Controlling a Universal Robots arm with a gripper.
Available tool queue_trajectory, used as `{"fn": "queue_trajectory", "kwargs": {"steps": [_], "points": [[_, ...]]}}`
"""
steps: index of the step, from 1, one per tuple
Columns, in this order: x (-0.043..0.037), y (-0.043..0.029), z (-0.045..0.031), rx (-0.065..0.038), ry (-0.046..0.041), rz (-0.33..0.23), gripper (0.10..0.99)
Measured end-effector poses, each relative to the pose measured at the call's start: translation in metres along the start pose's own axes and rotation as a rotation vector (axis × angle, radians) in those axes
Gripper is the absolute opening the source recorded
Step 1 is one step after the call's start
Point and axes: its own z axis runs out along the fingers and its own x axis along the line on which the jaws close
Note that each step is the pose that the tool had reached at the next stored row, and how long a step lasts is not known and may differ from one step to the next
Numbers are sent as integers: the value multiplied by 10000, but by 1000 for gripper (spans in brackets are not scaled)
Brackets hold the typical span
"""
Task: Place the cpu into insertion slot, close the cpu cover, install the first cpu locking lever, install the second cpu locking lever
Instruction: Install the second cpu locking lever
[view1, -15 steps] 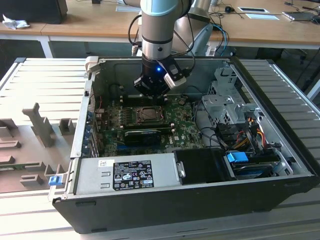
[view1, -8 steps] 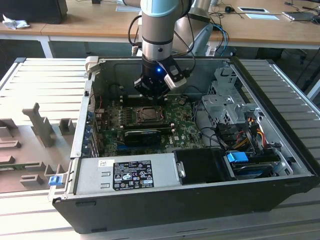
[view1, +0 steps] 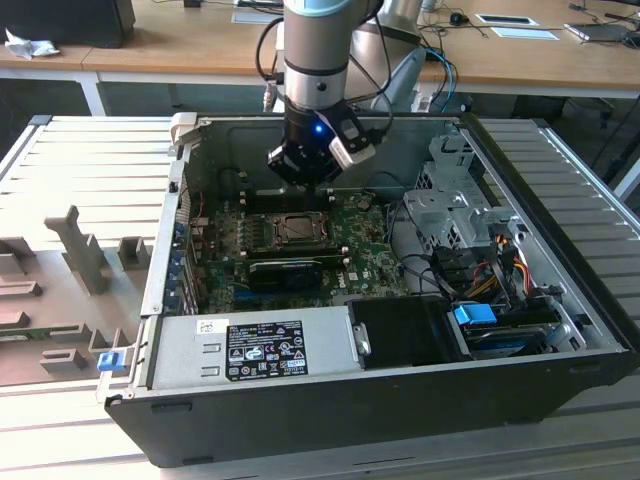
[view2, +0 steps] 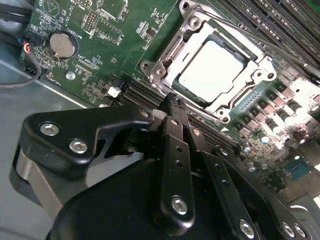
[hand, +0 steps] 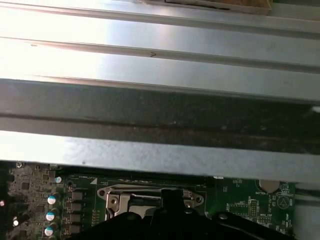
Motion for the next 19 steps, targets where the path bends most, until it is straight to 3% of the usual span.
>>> {"fn": "queue_trajectory", "kwargs": {"steps": [2,4,9,16,19], "points": [[-1,-4,-15,-2,0,-3,106],[8,-94,-20,-3,-1,1,106],[17,-216,-32,-2,0,-1,106],[15,-223,-181,-1,0,3,106],[20,-284,-205,-3,0,4,106]]}}
